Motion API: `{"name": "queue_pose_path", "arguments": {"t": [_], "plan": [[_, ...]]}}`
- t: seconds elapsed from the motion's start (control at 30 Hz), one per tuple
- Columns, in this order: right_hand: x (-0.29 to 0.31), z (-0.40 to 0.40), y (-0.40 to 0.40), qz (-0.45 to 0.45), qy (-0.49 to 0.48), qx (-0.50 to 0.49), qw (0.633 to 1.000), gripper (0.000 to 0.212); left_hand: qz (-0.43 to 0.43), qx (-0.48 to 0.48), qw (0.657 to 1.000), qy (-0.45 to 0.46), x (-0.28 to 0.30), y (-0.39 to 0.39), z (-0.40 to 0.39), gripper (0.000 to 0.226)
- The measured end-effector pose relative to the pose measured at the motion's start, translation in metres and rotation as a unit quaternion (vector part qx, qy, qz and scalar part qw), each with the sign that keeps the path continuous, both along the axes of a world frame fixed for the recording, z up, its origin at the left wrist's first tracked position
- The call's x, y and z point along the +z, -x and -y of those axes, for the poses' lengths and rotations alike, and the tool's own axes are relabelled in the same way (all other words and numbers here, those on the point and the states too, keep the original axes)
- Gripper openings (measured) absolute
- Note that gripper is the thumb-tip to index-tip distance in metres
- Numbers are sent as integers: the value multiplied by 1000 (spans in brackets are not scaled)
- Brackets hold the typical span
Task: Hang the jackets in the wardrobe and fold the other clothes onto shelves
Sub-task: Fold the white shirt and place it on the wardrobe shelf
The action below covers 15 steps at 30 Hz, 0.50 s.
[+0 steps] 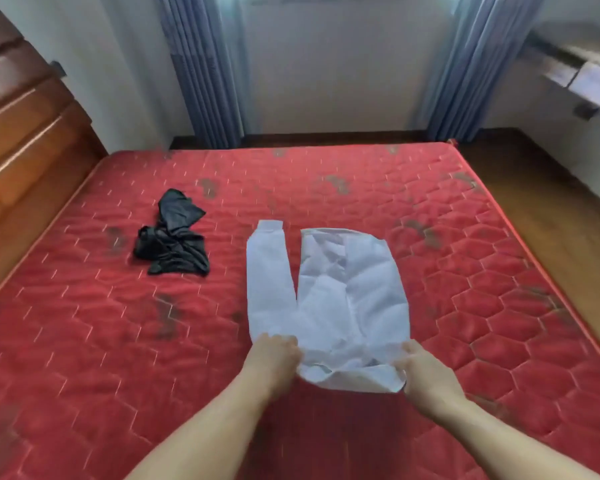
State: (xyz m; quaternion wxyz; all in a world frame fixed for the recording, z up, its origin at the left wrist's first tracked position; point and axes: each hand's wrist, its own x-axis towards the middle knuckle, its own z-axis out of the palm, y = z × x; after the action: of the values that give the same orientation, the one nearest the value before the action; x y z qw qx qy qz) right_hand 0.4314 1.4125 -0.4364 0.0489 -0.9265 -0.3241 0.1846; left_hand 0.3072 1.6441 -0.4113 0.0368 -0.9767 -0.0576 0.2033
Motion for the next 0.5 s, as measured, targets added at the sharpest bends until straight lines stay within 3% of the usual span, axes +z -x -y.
{"name": "queue_pose_path", "arguments": {"t": [0.2,0.37,0.43,0.5], "plan": [[-107,33,80,-77,42,25,996,28,-117,27,993,0,-117,78,42,32],[-152,39,113,-144,11,-9,989,27,-201,86,976,10,-159,115,62,32],[-162,34,120,-176,-32,-47,983,25,-172,119,976,59,-167,120,71,37],[-167,22,123,-204,-93,-52,973,28,-72,204,954,210,-172,118,84,64]]}}
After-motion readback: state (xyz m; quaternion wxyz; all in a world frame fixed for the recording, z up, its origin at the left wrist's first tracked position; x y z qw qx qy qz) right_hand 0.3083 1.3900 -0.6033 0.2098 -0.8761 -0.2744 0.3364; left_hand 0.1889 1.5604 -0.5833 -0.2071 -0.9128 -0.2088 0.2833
